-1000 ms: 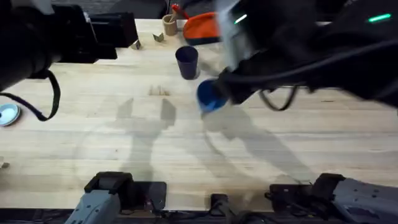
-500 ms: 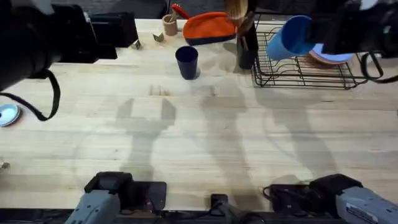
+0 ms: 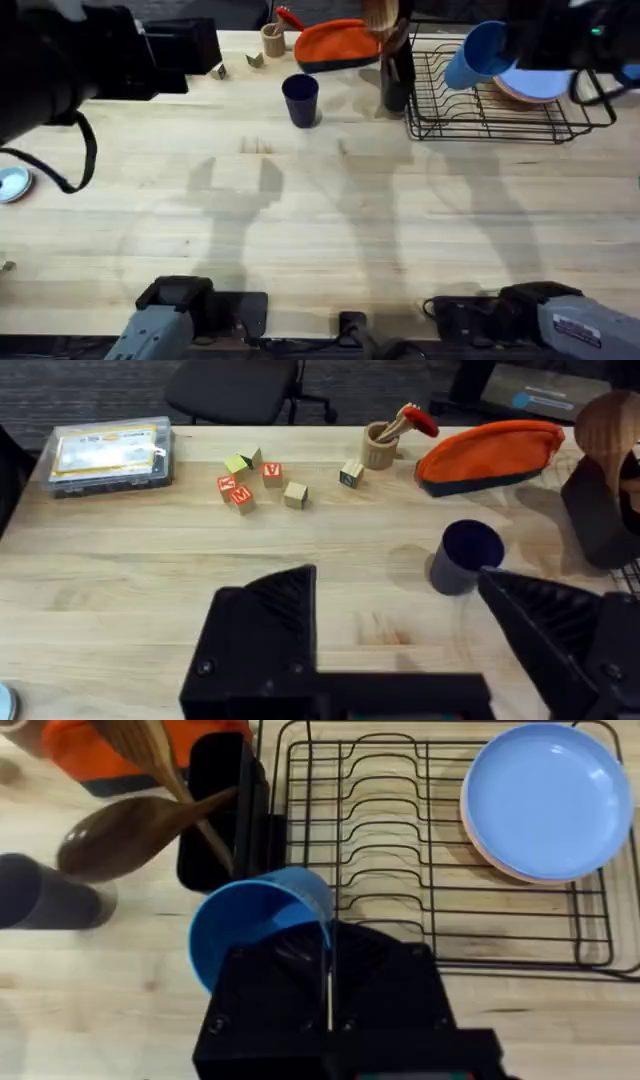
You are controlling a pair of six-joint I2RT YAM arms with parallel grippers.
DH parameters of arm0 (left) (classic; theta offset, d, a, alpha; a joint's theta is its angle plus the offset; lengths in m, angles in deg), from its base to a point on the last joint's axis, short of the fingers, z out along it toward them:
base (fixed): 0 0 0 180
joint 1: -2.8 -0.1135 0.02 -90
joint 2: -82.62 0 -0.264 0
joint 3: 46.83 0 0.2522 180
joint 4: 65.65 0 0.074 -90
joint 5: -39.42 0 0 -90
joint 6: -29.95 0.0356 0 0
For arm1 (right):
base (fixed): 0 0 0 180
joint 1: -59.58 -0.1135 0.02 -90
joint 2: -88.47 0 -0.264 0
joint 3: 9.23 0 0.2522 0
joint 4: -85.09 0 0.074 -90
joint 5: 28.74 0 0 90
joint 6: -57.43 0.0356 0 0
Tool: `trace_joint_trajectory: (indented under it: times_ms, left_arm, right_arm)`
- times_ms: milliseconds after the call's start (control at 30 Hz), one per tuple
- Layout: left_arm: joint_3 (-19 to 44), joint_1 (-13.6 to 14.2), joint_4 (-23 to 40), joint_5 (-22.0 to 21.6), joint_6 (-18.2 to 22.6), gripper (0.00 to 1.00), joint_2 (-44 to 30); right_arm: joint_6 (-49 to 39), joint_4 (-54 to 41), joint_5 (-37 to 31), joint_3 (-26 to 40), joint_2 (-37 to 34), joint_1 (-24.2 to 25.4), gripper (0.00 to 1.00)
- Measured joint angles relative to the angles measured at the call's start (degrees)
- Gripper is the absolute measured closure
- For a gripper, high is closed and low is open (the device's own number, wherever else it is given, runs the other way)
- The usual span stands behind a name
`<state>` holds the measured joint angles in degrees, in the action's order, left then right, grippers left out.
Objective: Pick up the cup on the table and put them onto the rack.
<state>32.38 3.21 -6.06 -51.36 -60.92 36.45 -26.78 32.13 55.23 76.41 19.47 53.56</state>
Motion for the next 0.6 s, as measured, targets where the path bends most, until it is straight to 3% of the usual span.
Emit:
trace_joint_trajectory:
  times_ms: [600]
  left_arm:
    - [0.00,0.00,0.00,0.00,0.00,0.001,0.00]
  right_arm:
    - [1.52,3.73,0.01,0.00,-16.00,0.00,0.971]
